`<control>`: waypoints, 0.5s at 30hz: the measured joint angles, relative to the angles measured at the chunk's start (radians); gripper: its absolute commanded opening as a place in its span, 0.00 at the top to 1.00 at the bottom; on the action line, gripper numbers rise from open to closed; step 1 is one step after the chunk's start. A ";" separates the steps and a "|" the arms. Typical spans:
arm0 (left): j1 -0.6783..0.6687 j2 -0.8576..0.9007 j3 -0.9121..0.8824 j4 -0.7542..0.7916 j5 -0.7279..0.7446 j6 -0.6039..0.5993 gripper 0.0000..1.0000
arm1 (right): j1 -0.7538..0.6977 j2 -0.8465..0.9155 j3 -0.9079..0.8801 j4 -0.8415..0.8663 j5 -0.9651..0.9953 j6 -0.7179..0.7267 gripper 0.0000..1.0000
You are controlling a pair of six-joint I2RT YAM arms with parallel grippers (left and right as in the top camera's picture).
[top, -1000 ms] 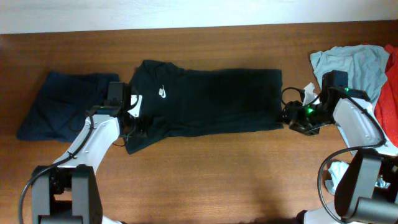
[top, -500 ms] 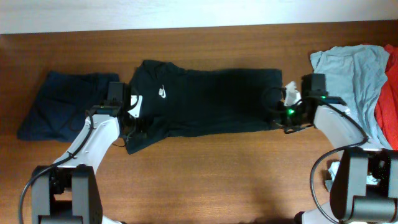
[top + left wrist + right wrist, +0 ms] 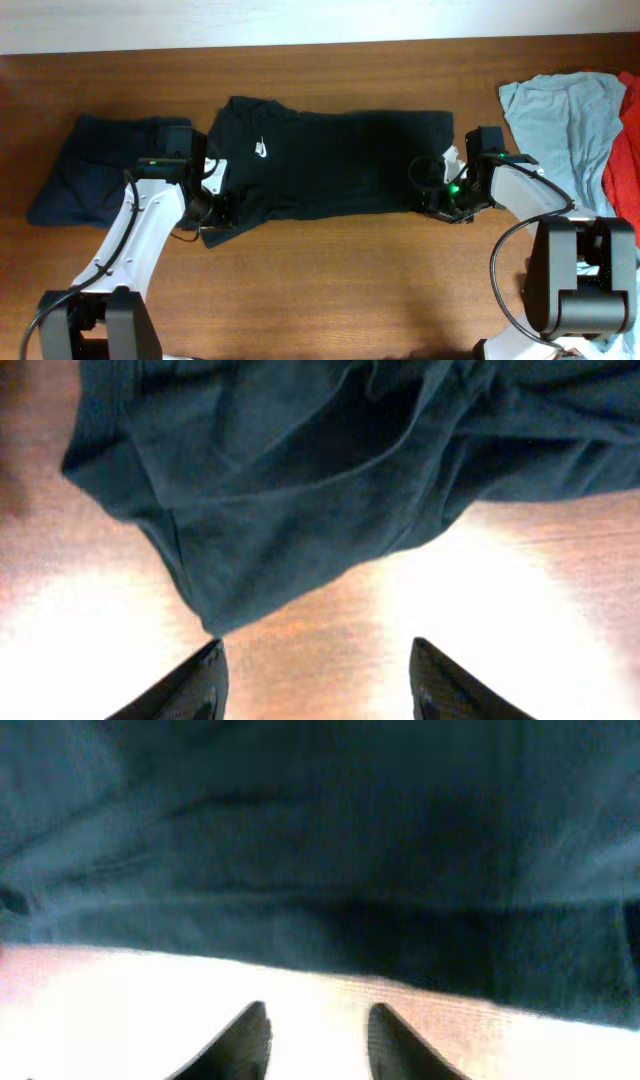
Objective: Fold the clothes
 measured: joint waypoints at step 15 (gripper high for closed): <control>0.000 0.000 -0.221 0.199 -0.001 -0.210 0.39 | -0.175 -0.003 0.000 -0.134 0.000 -0.003 0.49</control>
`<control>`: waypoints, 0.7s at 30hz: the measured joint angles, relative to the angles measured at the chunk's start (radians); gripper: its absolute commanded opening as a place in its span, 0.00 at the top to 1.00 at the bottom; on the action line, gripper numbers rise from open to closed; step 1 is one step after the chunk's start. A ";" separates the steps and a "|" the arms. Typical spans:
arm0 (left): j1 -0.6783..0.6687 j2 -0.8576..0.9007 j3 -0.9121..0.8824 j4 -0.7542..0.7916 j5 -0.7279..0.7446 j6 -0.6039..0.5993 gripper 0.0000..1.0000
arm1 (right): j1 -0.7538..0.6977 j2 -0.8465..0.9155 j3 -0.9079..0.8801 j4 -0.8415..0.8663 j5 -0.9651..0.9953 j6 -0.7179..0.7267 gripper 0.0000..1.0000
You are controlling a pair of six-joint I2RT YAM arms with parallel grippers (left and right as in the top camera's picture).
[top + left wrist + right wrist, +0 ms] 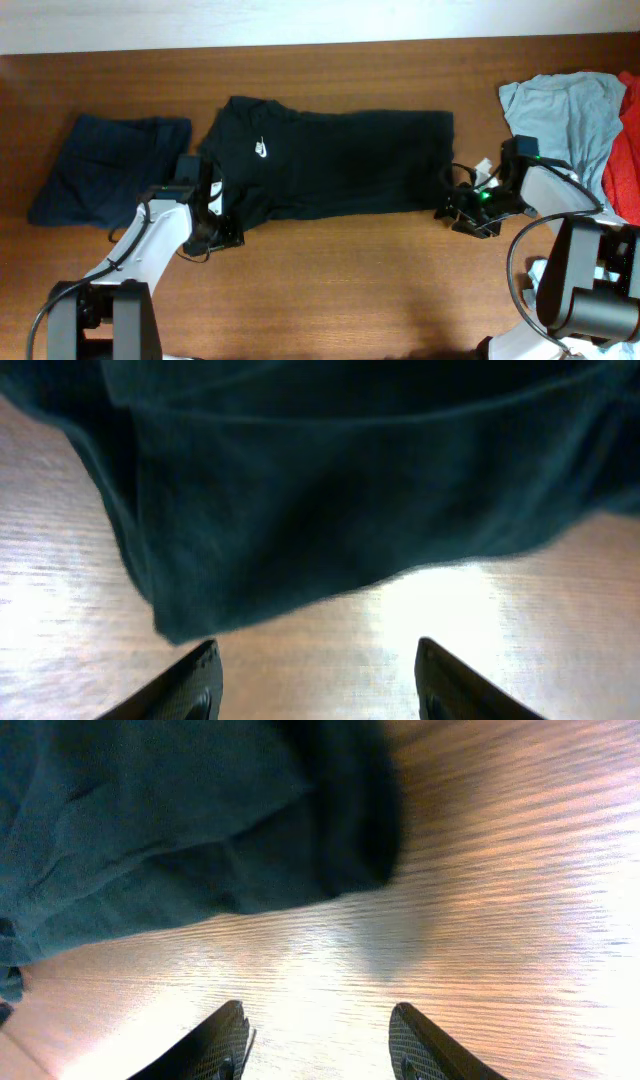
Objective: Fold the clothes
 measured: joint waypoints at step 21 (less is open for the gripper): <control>0.000 0.000 -0.056 0.142 -0.159 -0.279 0.38 | -0.014 0.000 0.000 -0.005 0.003 -0.002 0.48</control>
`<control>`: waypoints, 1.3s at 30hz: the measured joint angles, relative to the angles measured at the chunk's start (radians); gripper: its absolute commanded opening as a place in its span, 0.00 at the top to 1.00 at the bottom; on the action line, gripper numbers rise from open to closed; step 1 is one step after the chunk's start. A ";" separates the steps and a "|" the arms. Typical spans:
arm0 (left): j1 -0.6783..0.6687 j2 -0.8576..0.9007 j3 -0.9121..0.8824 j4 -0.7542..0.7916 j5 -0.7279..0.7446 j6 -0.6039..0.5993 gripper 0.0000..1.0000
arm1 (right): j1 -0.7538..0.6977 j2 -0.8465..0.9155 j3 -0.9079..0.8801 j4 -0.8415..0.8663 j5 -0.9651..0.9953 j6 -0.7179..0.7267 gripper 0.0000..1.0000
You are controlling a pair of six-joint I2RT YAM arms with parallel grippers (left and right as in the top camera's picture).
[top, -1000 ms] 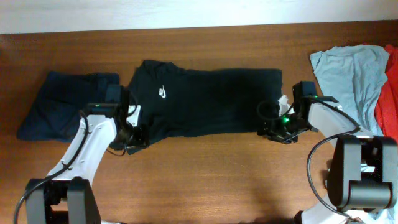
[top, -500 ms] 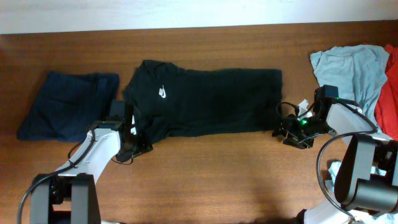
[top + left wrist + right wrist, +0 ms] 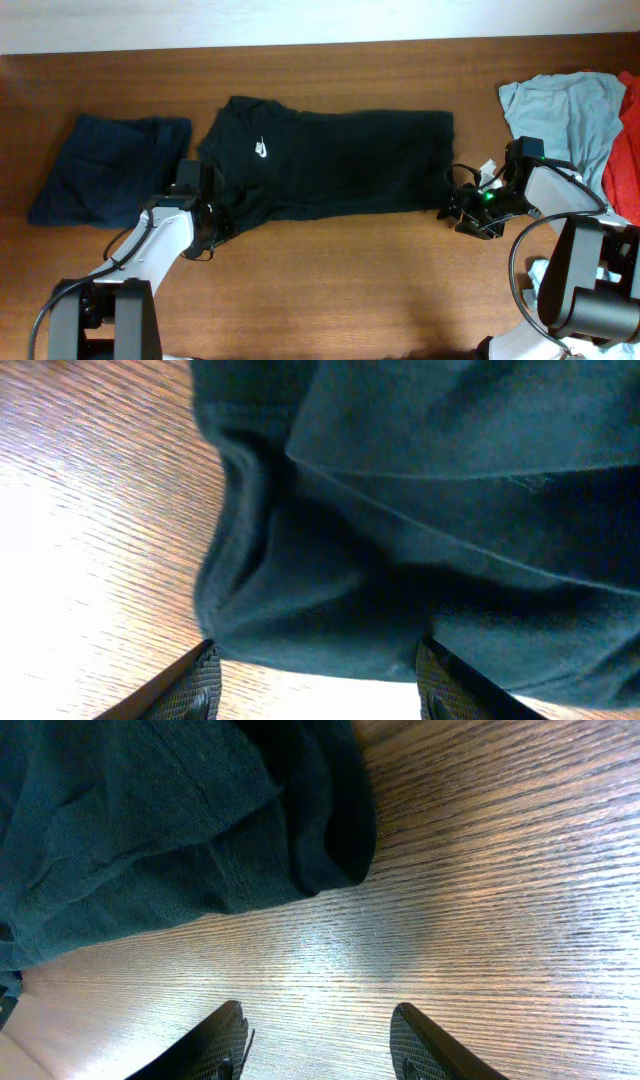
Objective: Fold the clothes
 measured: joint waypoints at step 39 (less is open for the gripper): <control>0.156 0.017 -0.028 0.050 0.023 -0.032 0.99 | 0.000 -0.002 -0.040 0.042 0.006 0.082 0.28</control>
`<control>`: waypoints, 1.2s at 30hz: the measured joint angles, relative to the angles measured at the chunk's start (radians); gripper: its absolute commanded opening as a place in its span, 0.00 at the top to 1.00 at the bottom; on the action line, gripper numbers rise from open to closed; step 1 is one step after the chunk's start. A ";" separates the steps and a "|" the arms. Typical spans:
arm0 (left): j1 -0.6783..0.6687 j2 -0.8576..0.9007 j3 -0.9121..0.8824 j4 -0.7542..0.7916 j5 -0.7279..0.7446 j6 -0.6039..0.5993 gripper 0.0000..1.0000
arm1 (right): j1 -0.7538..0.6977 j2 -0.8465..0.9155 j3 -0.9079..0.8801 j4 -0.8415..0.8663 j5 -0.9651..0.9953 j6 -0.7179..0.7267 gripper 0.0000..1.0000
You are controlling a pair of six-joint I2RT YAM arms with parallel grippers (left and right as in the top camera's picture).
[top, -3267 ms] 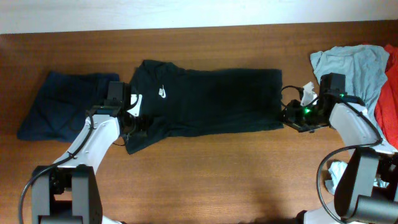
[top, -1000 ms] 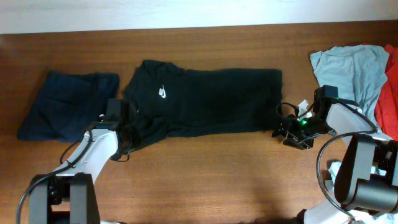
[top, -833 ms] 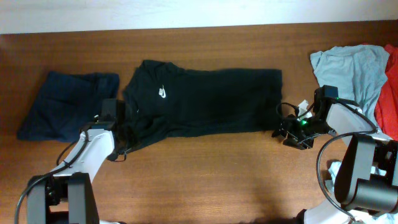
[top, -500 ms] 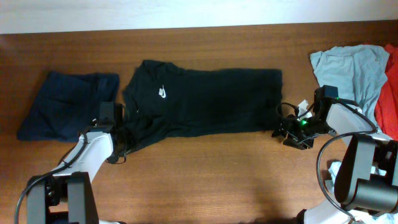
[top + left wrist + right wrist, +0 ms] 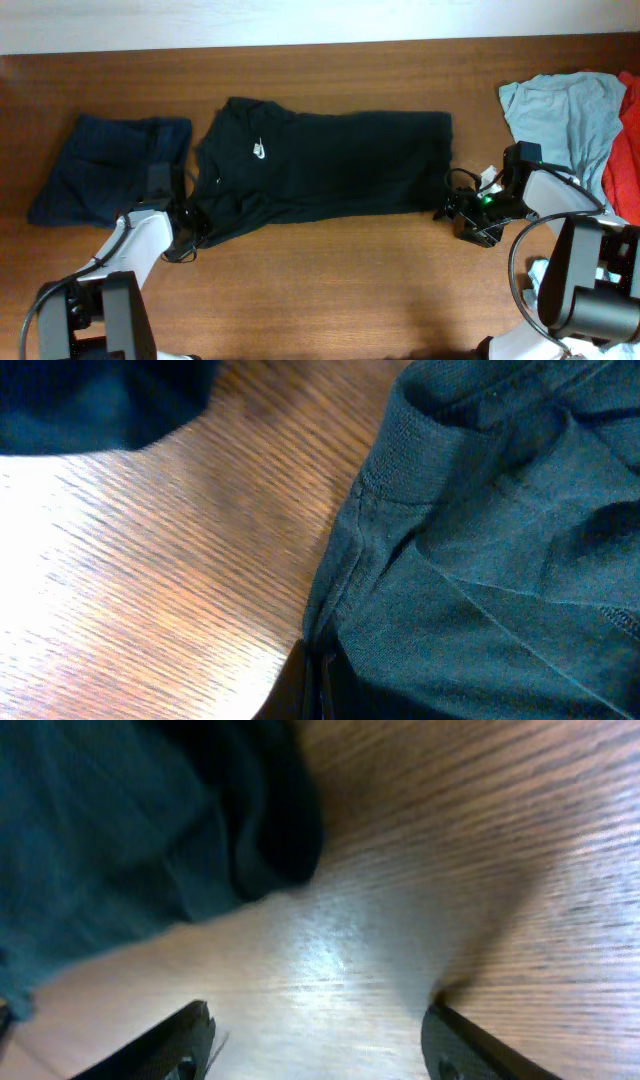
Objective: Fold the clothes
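A black T-shirt (image 5: 330, 165) with a small white logo lies spread flat across the middle of the wooden table (image 5: 330, 290). My left gripper (image 5: 188, 224) sits at the shirt's lower left edge. In the left wrist view it (image 5: 322, 685) is shut on the fabric's seamed edge (image 5: 400, 560). My right gripper (image 5: 453, 212) rests just off the shirt's lower right corner. In the right wrist view it (image 5: 320, 1040) stands open on bare wood, with the dark corner of the shirt (image 5: 150, 840) ahead and to the left, outside the fingers.
A folded navy garment (image 5: 105, 170) lies at the left, close to the left arm. At the right lie a pale blue-grey shirt (image 5: 560, 115) and a red garment (image 5: 628, 150) against the frame's edge.
My left gripper was open against the shirt's left edge; it now sits further left and is shut on that edge. My right gripper has spread wider beside the lower right corner.
At first both grippers were open at the shirt's lower edge, the right one over the fabric. Then the right gripper was off the lower right corner on bare wood, and the left below the sleeve. The left then met the edge and now grips it.
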 measured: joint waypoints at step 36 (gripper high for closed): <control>0.011 0.000 0.001 -0.006 0.006 0.064 0.99 | 0.000 -0.030 -0.091 0.326 -0.002 0.224 0.96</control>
